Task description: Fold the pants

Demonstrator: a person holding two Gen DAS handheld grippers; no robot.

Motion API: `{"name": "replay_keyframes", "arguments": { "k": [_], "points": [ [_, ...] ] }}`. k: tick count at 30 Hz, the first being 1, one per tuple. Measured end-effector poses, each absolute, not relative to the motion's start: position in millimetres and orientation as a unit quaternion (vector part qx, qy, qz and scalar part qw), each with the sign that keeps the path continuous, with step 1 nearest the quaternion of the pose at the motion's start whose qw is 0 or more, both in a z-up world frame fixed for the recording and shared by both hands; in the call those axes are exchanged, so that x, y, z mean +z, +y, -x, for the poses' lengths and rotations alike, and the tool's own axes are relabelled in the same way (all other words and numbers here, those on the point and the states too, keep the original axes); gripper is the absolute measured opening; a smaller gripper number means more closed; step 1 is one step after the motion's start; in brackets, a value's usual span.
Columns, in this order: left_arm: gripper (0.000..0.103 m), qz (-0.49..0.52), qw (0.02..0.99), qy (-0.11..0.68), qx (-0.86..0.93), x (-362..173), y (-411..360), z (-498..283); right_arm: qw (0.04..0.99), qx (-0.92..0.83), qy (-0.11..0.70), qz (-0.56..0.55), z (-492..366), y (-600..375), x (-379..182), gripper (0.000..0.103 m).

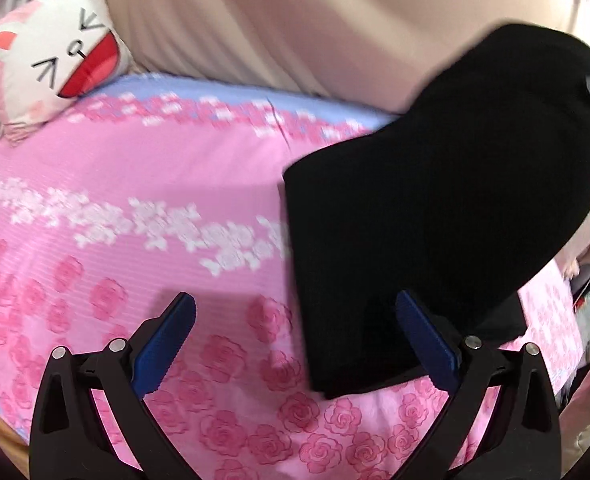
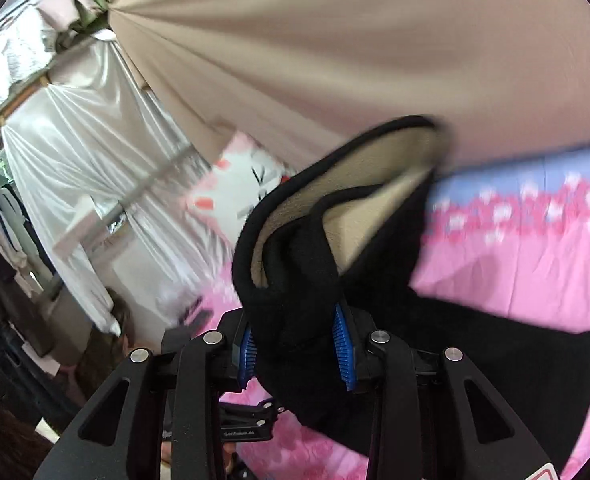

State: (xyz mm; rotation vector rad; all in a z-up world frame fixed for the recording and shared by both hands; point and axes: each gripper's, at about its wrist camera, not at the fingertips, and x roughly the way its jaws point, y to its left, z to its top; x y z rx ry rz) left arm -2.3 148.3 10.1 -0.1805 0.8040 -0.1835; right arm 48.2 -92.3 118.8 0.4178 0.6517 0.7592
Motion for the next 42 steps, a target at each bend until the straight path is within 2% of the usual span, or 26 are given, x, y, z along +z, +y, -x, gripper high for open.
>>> {"name": "replay_keyframes", "arguments": {
  "k": [3, 7, 8, 10, 11, 12, 15, 18, 22, 23, 24, 25, 26, 27, 28, 29, 32, 34, 36, 37, 38, 40, 41, 42],
  "points": [
    [0.098, 0.088, 0.911, 0.390, -0.099, 12.1, 146.8, 5.7, 0.885, 0.289, 0.317, -0.182, -34.1, -122.7, 102.9, 0.032],
    [0.098, 0.069, 0.898, 0.418, -0.114, -5.0, 130.1, -2.1, 0.877, 0.155, 0.404, -0.207, -14.7, -181.8, 13.8, 0.034],
    [0.098, 0.064, 0.895, 0.425, -0.117, -10.6, 125.4, -5.4, 0.871, 0.105, 0.436, -0.202, -9.6, -196.3, -16.6, 0.038],
    [0.098, 0.056, 0.886, 0.443, -0.122, -22.9, 112.6, -14.7, 0.865, 0.090, 0.444, -0.215, 0.4, -214.2, -44.0, 0.036],
    [0.098, 0.057, 0.883, 0.449, -0.123, -25.6, 109.4, -17.2, 0.865, 0.101, 0.427, -0.243, 9.7, -222.7, -41.2, 0.041],
    [0.098, 0.061, 0.880, 0.454, -0.123, -28.2, 105.2, -20.5, 0.864, 0.098, 0.428, -0.245, 13.5, -224.6, -36.1, 0.051],
    [0.098, 0.086, 0.875, 0.457, -0.135, -28.0, 101.1, -24.0, 0.900, 0.056, 0.394, -0.176, 24.4, -224.8, -7.8, 0.075],
    [0.098, 0.116, 0.861, 0.470, -0.152, -33.0, 96.7, -29.6, 0.900, 0.057, 0.407, -0.148, 17.6, -226.8, -10.4, 0.076],
    [0.098, 0.160, 0.831, 0.504, -0.170, -55.0, 89.8, -41.0, 0.848, 0.109, 0.457, -0.244, 1.9, -249.0, -49.4, 0.076],
    [0.098, 0.167, 0.838, 0.493, -0.167, -56.1, 89.7, -40.4, 0.831, 0.122, 0.469, -0.273, -2.5, -248.6, -59.1, 0.079],
    [0.095, 0.162, 0.846, 0.481, -0.164, -55.4, 87.5, -40.3, 0.837, 0.130, 0.447, -0.287, -0.6, -249.1, -58.8, 0.077],
    [0.079, 0.153, 0.847, 0.481, -0.168, -57.2, 85.2, -43.1, 0.836, 0.149, 0.440, -0.292, -1.9, -245.4, -59.8, 0.074],
    [0.068, 0.143, 0.852, 0.475, -0.169, -55.7, 84.0, -45.0, 0.834, 0.157, 0.444, -0.289, -5.3, -240.3, -62.1, 0.051],
    [0.058, 0.143, 0.850, 0.476, -0.172, -52.7, 84.6, -45.9, 0.837, 0.152, 0.443, -0.284, -9.0, -237.4, -62.4, 0.042],
    [0.041, 0.147, 0.849, 0.475, -0.178, -47.0, 86.0, -45.8, 0.835, 0.157, 0.440, -0.291, -10.4, -238.0, -60.5, 0.038],
    [0.039, 0.151, 0.848, 0.468, -0.197, -36.7, 89.3, -43.2, 0.834, 0.166, 0.432, -0.301, -8.3, -240.4, -51.3, 0.034],
    [0.037, 0.138, 0.852, 0.449, -0.233, -5.4, 93.5, -21.3, 0.844, 0.191, 0.408, -0.293, 13.8, -241.5, -15.9, 0.033],
    [0.041, 0.117, 0.847, 0.459, -0.242, -4.7, 88.9, -4.5, 0.849, 0.196, 0.406, -0.275, 31.9, -241.9, -3.5, 0.035],
    [0.052, 0.096, 0.833, 0.496, -0.226, -31.4, 80.8, 0.8, 0.848, 0.177, 0.432, -0.250, 40.5, -243.6, -19.3, 0.051],
    [0.063, 0.082, 0.828, 0.516, -0.205, -49.2, 78.2, 0.5, 0.843, 0.157, 0.457, -0.236, 39.9, -244.2, -34.7, 0.055],
    [0.064, 0.093, 0.832, 0.509, -0.202, -54.6, 80.5, 3.6, 0.836, 0.131, 0.482, -0.229, 42.2, -247.3, -51.5, 0.060],
    [0.062, 0.093, 0.844, 0.493, -0.188, -39.9, 82.9, 11.2, 0.838, 0.131, 0.450, -0.281, 61.2, -261.5, -51.2, 0.061],
    [0.062, 0.071, 0.867, 0.463, -0.167, -18.2, 82.1, 18.5, 0.843, 0.125, 0.439, -0.285, 66.4, -264.6, -44.1, 0.057],
    [0.062, 0.057, 0.885, 0.435, -0.155, -3.6, 81.6, 23.4, 0.863, 0.108, 0.409, -0.275, 74.3, -269.0, -28.2, 0.047]
  ]
}}
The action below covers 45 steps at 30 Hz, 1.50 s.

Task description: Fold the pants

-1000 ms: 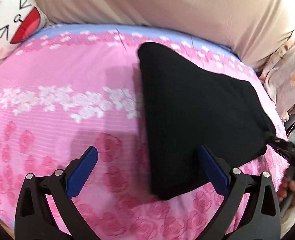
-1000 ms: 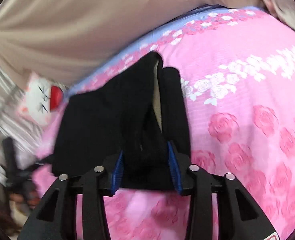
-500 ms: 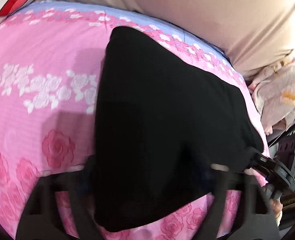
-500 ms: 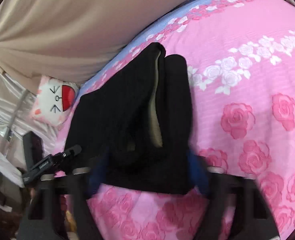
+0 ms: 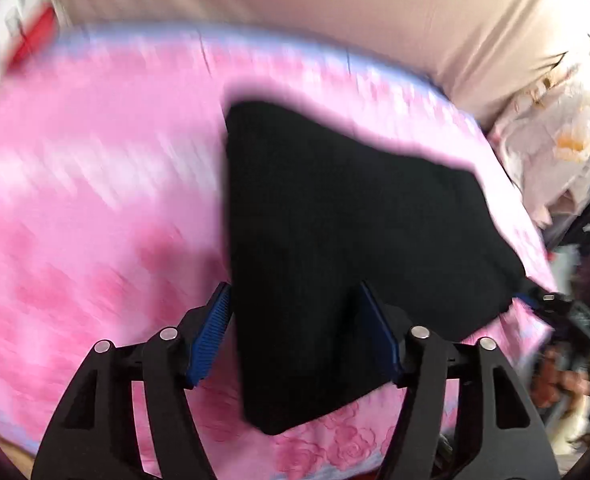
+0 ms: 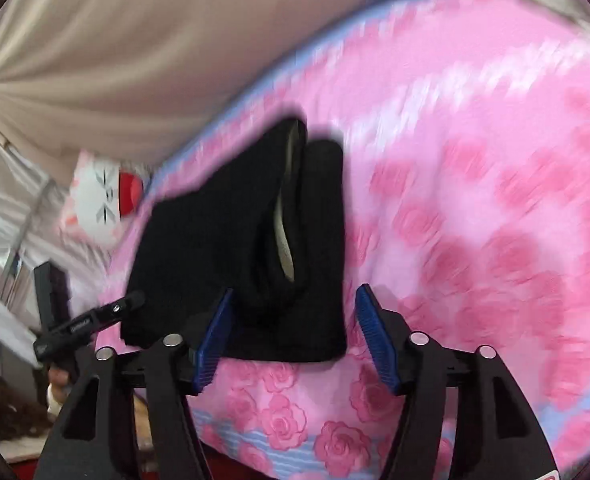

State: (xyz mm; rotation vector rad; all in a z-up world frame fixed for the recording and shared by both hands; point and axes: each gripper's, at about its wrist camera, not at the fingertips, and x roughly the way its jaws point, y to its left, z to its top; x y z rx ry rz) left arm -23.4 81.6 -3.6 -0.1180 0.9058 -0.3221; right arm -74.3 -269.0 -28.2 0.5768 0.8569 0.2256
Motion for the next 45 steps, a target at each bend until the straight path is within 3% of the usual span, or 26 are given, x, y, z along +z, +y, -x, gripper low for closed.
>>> {"name": "replay_keyframes", "arguments": {
  "k": [1, 2, 3, 4, 5, 11, 14, 17, 20, 25, 39, 40, 42, 45],
  "points": [
    [0.065, 0.038, 0.902, 0.406, -0.142, 13.3, 79.2, 28.1, 0.883, 0.091, 0.385, -0.252, 78.3, -270.1, -12.4, 0.038],
    [0.068, 0.019, 0.918, 0.373, -0.131, 32.7, 73.6, 31.0, 0.898, 0.076, 0.373, -0.222, 78.3, -267.6, 1.8, 0.015],
    [0.076, 0.014, 0.926, 0.355, -0.131, 42.1, 69.2, 29.4, 0.913, 0.061, 0.359, -0.185, 73.9, -261.4, 17.6, 0.005],
    [0.087, 0.010, 0.932, 0.339, -0.130, 48.9, 63.2, 26.9, 0.920, 0.058, 0.350, -0.164, 67.0, -255.7, 26.8, 0.004],
    [0.091, 0.004, 0.934, 0.335, -0.124, 50.0, 57.2, 20.4, 0.926, 0.068, 0.344, -0.141, 55.1, -243.9, 34.7, 0.004],
    [0.093, -0.064, 0.901, 0.424, -0.062, -24.9, 25.7, -45.2, 0.908, 0.085, 0.405, -0.057, -10.7, -192.0, -1.0, 0.003],
    [0.095, -0.025, 0.896, 0.437, -0.079, -42.4, 41.2, -51.7, 0.896, 0.067, 0.436, -0.061, -27.5, -199.2, -33.9, 0.000],
    [0.095, -0.040, 0.898, 0.430, -0.080, -37.8, 42.5, -49.6, 0.899, 0.081, 0.421, -0.086, -23.7, -198.7, -3.3, 0.008],
    [0.097, -0.052, 0.902, 0.422, -0.076, -41.1, 40.5, -47.3, 0.910, 0.107, 0.395, -0.060, -36.6, -175.7, 20.5, 0.008],
    [0.098, -0.044, 0.901, 0.423, -0.084, -41.0, 41.8, -51.9, 0.879, 0.091, 0.468, -0.007, -86.4, -150.2, -31.2, 0.004],
    [0.098, -0.044, 0.903, 0.420, -0.084, -41.9, 41.3, -53.3, 0.896, 0.088, 0.427, -0.079, -14.6, -177.6, 4.0, 0.012],
    [0.098, -0.045, 0.903, 0.420, -0.083, -42.0, 40.8, -53.1, 0.895, 0.088, 0.431, -0.079, -5.2, -179.9, 2.1, 0.015],
    [0.098, -0.046, 0.903, 0.419, -0.082, -42.1, 40.6, -53.1, 0.890, 0.081, 0.440, -0.084, 13.0, -187.2, -5.6, 0.049],
    [0.098, -0.046, 0.903, 0.419, -0.083, -42.3, 40.5, -53.5, 0.884, 0.067, 0.453, -0.096, 28.9, -197.3, -17.2, 0.054]
  ]
}}
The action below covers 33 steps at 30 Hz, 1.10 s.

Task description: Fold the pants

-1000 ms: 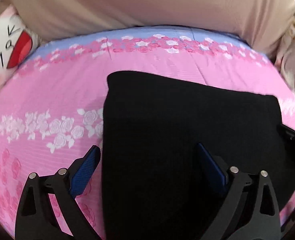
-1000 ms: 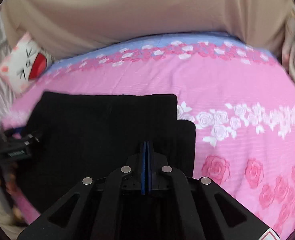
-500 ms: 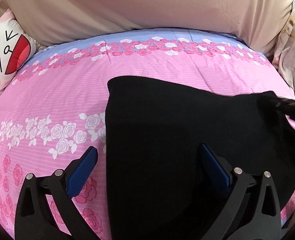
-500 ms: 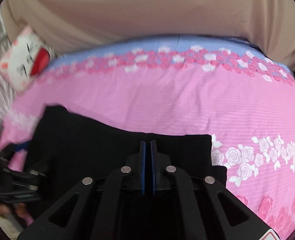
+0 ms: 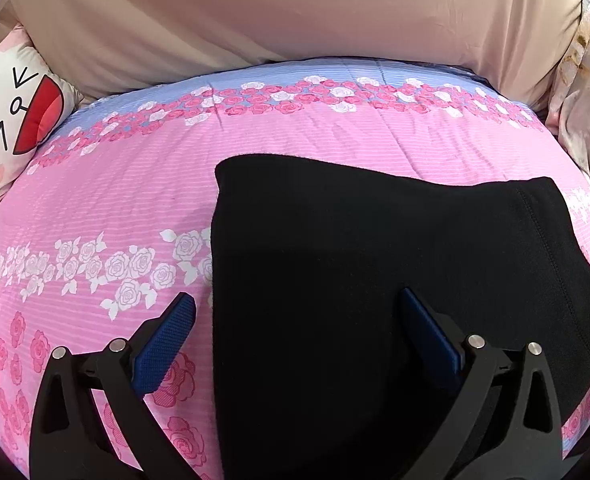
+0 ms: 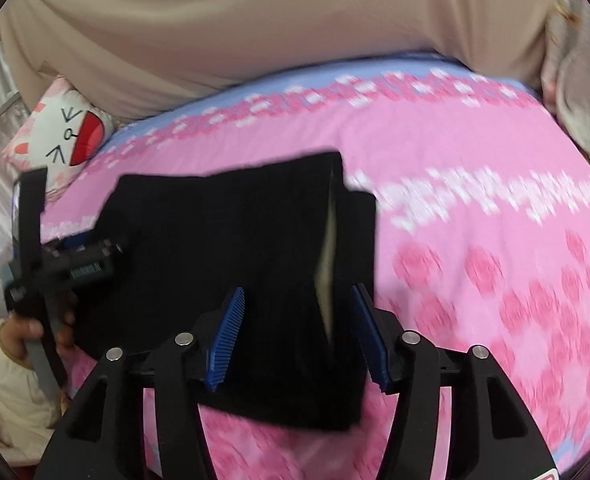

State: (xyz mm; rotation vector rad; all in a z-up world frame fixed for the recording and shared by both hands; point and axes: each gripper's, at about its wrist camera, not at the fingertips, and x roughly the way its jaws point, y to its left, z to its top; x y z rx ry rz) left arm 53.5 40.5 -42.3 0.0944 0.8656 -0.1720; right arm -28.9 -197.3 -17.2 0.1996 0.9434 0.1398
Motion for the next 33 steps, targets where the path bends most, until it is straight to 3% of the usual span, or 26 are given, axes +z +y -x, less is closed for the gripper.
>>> {"name": "replay_keyframes", "arguments": {
  "k": [8, 13, 16, 18, 20, 23, 24, 25, 28, 33],
  "points": [
    [0.098, -0.045, 0.903, 0.418, -0.091, -42.2, 43.9, -53.6, 0.877, 0.089, 0.454, -0.130, 35.5, -200.3, -28.9, 0.055],
    [0.098, -0.047, 0.914, 0.395, -0.076, -14.3, 51.8, -28.1, 0.878, 0.093, 0.451, -0.131, 32.5, -200.6, -27.7, 0.054],
    [0.098, -0.057, 0.915, 0.393, -0.073, -6.6, 53.2, -15.4, 0.881, 0.090, 0.451, -0.110, 31.5, -196.5, -30.9, 0.039],
    [0.098, -0.068, 0.912, 0.398, -0.074, -6.7, 52.7, -10.4, 0.879, 0.121, 0.441, -0.134, 36.8, -195.9, -19.1, 0.017],
    [0.098, -0.087, 0.913, 0.395, -0.062, -7.0, 53.2, -6.0, 0.883, 0.144, 0.425, -0.139, 47.7, -194.6, 1.4, 0.015],
    [0.098, -0.101, 0.910, 0.399, -0.045, -14.9, 55.8, -7.2, 0.885, 0.139, 0.430, -0.110, 54.6, -190.5, 6.7, 0.016],
    [0.098, -0.096, 0.908, 0.405, -0.047, -18.3, 56.8, -9.4, 0.879, 0.120, 0.453, -0.086, 49.8, -190.5, -8.2, 0.029],
    [0.098, -0.087, 0.905, 0.414, -0.052, -22.4, 58.0, -11.8, 0.874, 0.098, 0.470, -0.071, 45.6, -191.7, -22.5, 0.033],
    [0.098, -0.080, 0.903, 0.419, -0.045, -23.7, 56.9, -11.6, 0.872, 0.102, 0.459, -0.136, 47.9, -206.4, -28.5, 0.035],
    [0.098, -0.079, 0.903, 0.422, -0.034, -22.6, 53.5, -11.4, 0.896, 0.086, 0.421, -0.111, 46.2, -199.8, 2.1, 0.034]
  ]
}}
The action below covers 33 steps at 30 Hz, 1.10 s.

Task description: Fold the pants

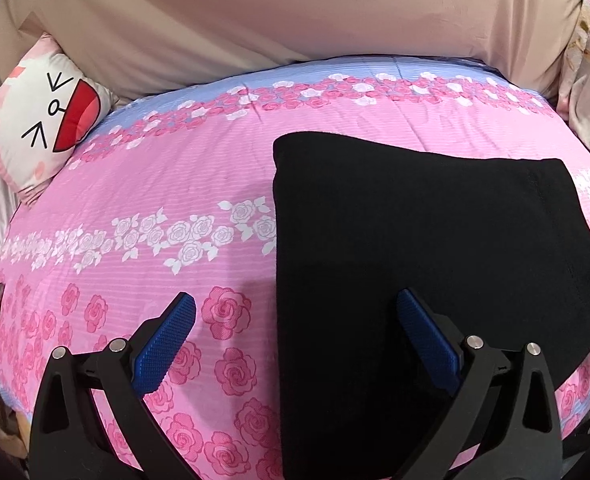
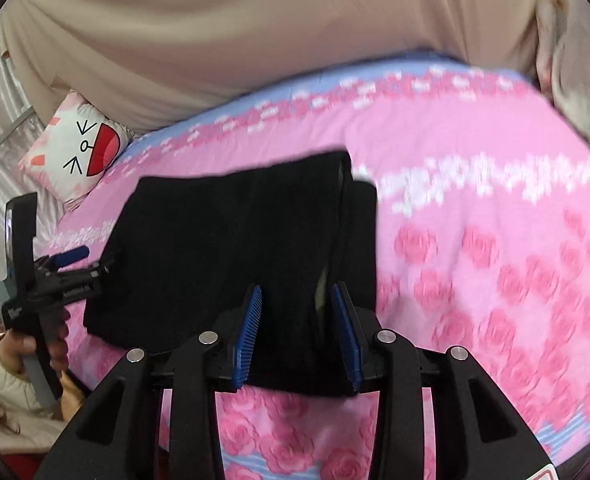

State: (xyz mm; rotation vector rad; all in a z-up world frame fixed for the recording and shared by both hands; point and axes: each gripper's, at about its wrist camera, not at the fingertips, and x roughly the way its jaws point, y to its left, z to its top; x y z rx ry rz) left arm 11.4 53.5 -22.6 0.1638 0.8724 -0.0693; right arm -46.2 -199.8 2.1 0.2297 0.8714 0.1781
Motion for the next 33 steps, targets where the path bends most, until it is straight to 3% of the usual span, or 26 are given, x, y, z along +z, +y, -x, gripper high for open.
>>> {"name": "replay_keyframes", "arguments": {
  "k": [1, 2, 3, 7, 10, 11, 15, 16, 18, 19, 24, 29, 33],
  "points": [
    [0.098, -0.081, 0.902, 0.422, -0.034, -22.7, 52.0, -11.5, 0.900, 0.096, 0.413, -0.105, 42.4, -195.6, 8.6, 0.032],
    [0.098, -0.084, 0.902, 0.422, -0.033, -23.1, 50.5, -11.6, 0.901, 0.116, 0.406, -0.095, 35.0, -187.0, 17.3, 0.021],
    [0.098, -0.085, 0.902, 0.422, -0.033, -23.4, 49.7, -11.5, 0.904, 0.125, 0.401, -0.085, 29.0, -180.8, 22.6, 0.017],
    [0.098, -0.092, 0.902, 0.420, -0.030, -24.0, 48.2, -11.2, 0.904, 0.160, 0.396, -0.025, -13.6, -151.4, 28.7, 0.017],
    [0.098, -0.091, 0.902, 0.420, -0.030, -25.7, 49.7, -11.3, 0.893, 0.139, 0.427, -0.008, -55.5, -157.1, 4.9, 0.017],
    [0.098, -0.089, 0.902, 0.421, -0.031, -26.6, 50.2, -11.5, 0.887, 0.116, 0.447, -0.001, -70.2, -164.1, -10.0, 0.013],
    [0.098, -0.076, 0.901, 0.425, -0.046, -27.7, 53.5, -12.9, 0.870, 0.121, 0.467, -0.098, -82.2, -199.9, -28.2, 0.015],
    [0.098, -0.063, 0.900, 0.428, -0.057, -25.6, 57.6, -12.5, 0.877, 0.110, 0.456, -0.104, -71.4, -206.2, -18.8, 0.020],
    [0.098, -0.017, 0.893, 0.439, -0.094, -21.8, 70.6, -10.1, 0.892, 0.092, 0.430, -0.107, -46.5, -217.6, -4.6, 0.053],
    [0.098, 0.018, 0.884, 0.452, -0.117, -22.3, 80.3, -9.1, 0.894, 0.086, 0.425, -0.111, -32.6, -225.2, -1.1, 0.059],
    [0.098, 0.157, 0.826, 0.508, -0.185, -47.6, 111.6, -11.0, 0.850, 0.095, 0.474, -0.210, 15.8, -269.3, -31.7, 0.067],
    [0.098, 0.129, 0.834, 0.501, -0.192, -52.7, 91.4, -16.1, 0.781, 0.164, 0.491, -0.351, 28.7, -274.8, -72.3, 0.069],
    [0.098, 0.107, 0.834, 0.497, -0.212, -53.0, 71.3, -23.8, 0.782, 0.194, 0.483, -0.343, 21.1, -254.1, -66.9, 0.091]
  ]
}}
